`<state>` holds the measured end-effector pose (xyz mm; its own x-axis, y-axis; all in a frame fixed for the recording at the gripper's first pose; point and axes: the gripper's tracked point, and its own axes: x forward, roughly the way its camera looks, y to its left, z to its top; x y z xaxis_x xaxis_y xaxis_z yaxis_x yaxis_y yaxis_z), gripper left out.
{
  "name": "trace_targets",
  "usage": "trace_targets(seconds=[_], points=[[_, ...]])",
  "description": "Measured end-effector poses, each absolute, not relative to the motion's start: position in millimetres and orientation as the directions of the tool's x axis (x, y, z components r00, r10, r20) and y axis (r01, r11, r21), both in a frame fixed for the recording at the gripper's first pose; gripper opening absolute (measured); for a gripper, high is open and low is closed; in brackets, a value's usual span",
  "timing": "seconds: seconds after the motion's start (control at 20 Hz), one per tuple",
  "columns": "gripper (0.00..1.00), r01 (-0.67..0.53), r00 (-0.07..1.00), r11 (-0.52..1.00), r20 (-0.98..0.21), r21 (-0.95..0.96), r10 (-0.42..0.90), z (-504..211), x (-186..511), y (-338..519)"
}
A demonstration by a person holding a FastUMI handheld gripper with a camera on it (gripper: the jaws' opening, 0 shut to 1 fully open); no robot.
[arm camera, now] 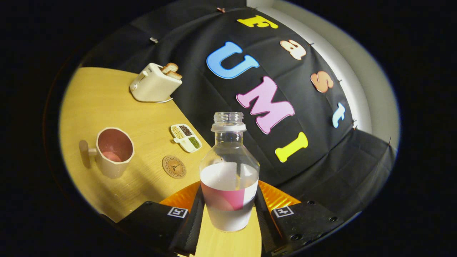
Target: Take the bottle from table, then pour the juice into the cup, finally place the bottle on the coaster
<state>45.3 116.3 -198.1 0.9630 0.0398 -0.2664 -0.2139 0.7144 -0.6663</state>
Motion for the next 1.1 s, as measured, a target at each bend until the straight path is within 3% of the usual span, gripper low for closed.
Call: trace_targets(seconds=[0.55,1.1], points=[[0.71,-0.294,0.955,0.468,-0.277,-0.834,0.106,-221,30,158],[0.71,-0.347,0.937,0.316,-0.342,-0.883,0.072,-249,30,158]])
